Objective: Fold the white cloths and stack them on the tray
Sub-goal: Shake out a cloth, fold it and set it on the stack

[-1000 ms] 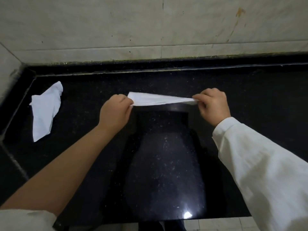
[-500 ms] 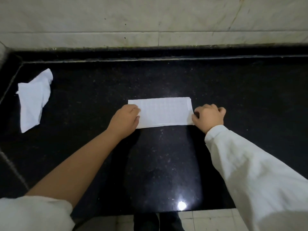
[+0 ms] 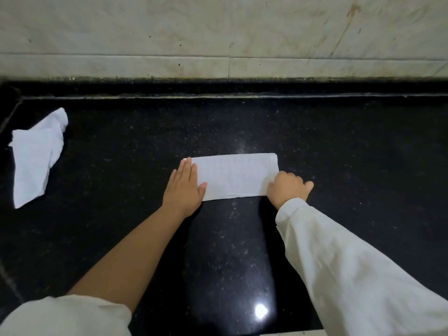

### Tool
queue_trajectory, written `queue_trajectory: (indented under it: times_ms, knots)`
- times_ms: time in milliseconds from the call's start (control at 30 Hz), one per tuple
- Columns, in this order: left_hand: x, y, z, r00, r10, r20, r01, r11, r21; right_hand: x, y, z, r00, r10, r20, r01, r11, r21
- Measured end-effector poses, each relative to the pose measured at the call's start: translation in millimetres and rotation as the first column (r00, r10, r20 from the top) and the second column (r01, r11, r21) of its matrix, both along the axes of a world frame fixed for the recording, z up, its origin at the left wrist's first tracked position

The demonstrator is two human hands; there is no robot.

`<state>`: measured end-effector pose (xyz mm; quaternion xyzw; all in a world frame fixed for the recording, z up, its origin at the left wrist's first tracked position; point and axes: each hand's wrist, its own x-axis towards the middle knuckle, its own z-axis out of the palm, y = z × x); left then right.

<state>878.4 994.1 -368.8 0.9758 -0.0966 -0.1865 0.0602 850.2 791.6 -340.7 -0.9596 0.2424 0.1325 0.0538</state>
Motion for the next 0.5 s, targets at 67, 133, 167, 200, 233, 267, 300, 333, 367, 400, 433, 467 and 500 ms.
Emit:
queue_trajectory:
  times_ms: [67, 133, 167, 200, 233, 267, 300, 333, 367, 400, 433, 467, 500]
  knots:
    - [0, -1, 0, 1.0, 0.004, 0.009, -0.004, 1.0, 0.0, 2, 3, 6, 0.994, -0.012, 0.112, 0.007, 0.999, 0.05]
    - [0, 0, 0, 1.0, 0.005, 0.011, -0.005, 1.0, 0.0, 3, 8, 15, 0.969, -0.003, 0.249, -0.032, 0.99, 0.139]
    - [1, 0, 2, 1.0, 0.005, 0.011, -0.005, 1.0, -0.002, 2, 14, 20, 0.95, 0.009, 0.313, -0.069, 0.981, 0.183]
    - [1, 1, 3, 1.0, 0.003, 0.016, -0.003, 1.0, -0.008, 2, 21, 25, 0.931, 0.026, 0.365, -0.111, 0.971, 0.214]
    - [1, 1, 6, 1.0, 0.002, 0.028, -0.001, 1.0, -0.023, 1, 30, 28, 0.913, 0.051, 0.405, -0.156, 0.961, 0.23]
    - [0, 3, 8, 0.999, 0.006, 0.048, -0.004, 0.999, -0.046, 0, 40, 30, 0.895, 0.083, 0.438, -0.204, 0.95, 0.236]
    - [-1, 6, 11, 0.997, 0.016, 0.073, -0.011, 0.997, -0.073, -1, 51, 32, 0.876, 0.118, 0.467, -0.253, 0.937, 0.239]
    - [-2, 10, 13, 0.995, 0.028, 0.097, -0.019, 0.995, -0.096, -1, 61, 31, 0.86, 0.148, 0.488, -0.299, 0.921, 0.249]
    - [-4, 16, 15, 0.993, 0.039, 0.112, -0.026, 0.994, -0.108, -1, 72, 30, 0.852, 0.175, 0.493, -0.337, 0.904, 0.262]
    - [-6, 22, 16, 0.992, 0.049, 0.118, -0.036, 0.993, -0.113, -1, 82, 27, 0.854, 0.201, 0.48, -0.365, 0.888, 0.278]
    - [-8, 29, 17, 0.991, 0.064, 0.119, -0.05, 0.992, -0.118, -1, 91, 24, 0.862, 0.222, 0.455, -0.383, 0.874, 0.299]
    - [-10, 37, 18, 0.989, 0.085, 0.117, -0.07, 0.989, -0.127, 1, 100, 20, 0.875, 0.236, 0.423, -0.39, 0.862, 0.325]
    - [-11, 44, 19, 0.987, 0.112, 0.111, -0.096, 0.985, -0.14, 2, 107, 17, 0.887, 0.25, 0.389, -0.392, 0.853, 0.345]
